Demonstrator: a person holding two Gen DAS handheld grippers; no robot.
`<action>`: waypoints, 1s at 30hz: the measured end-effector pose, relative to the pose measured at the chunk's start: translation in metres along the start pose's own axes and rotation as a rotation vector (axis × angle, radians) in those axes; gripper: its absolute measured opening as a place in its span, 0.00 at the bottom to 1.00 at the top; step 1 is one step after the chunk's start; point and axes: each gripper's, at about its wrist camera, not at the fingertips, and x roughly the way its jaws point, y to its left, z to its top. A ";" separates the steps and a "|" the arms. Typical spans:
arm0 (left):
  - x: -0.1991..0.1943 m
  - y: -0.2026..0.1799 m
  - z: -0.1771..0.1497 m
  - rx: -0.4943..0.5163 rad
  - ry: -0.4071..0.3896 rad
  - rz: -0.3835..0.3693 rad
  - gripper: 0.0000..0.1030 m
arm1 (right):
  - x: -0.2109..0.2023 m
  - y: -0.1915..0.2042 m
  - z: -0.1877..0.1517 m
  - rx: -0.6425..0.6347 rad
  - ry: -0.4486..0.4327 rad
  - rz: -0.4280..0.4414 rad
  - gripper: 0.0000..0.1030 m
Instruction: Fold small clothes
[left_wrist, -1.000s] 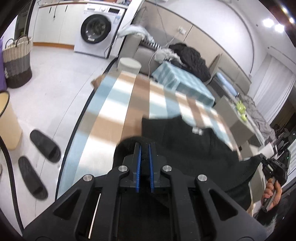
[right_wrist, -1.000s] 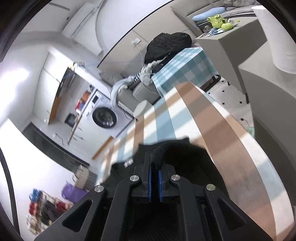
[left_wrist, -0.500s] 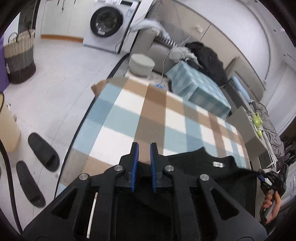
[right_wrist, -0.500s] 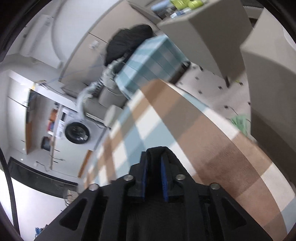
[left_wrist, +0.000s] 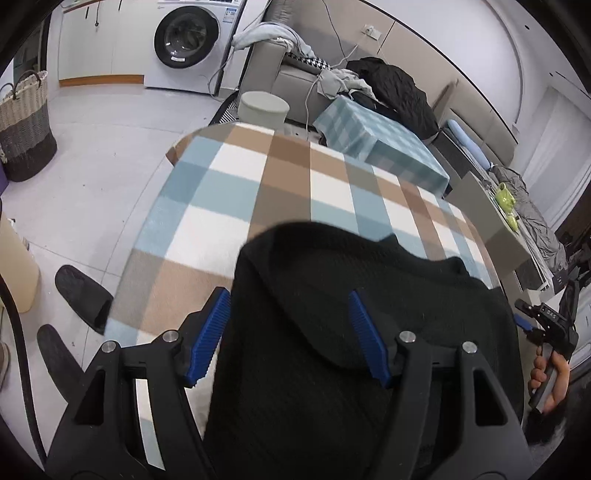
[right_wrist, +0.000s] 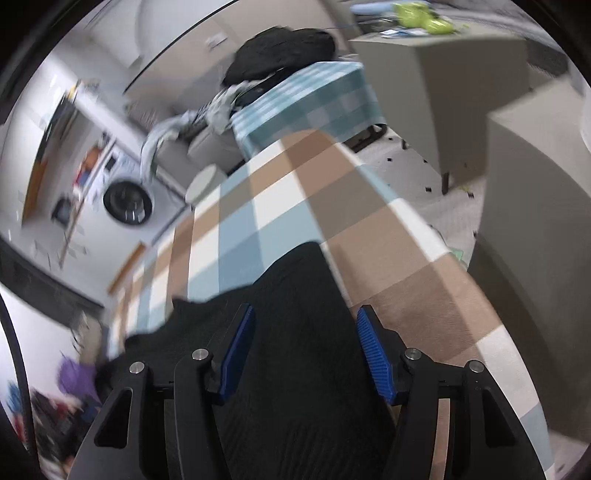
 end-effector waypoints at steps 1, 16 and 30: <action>0.000 0.000 -0.003 -0.001 0.008 -0.003 0.62 | 0.001 0.007 -0.003 -0.038 -0.002 -0.030 0.60; -0.017 -0.012 -0.022 0.047 0.009 -0.017 0.62 | 0.003 0.051 -0.022 -0.324 -0.021 -0.161 0.60; -0.021 -0.012 -0.023 0.057 0.002 -0.019 0.62 | -0.023 0.038 -0.021 -0.286 -0.149 0.105 0.15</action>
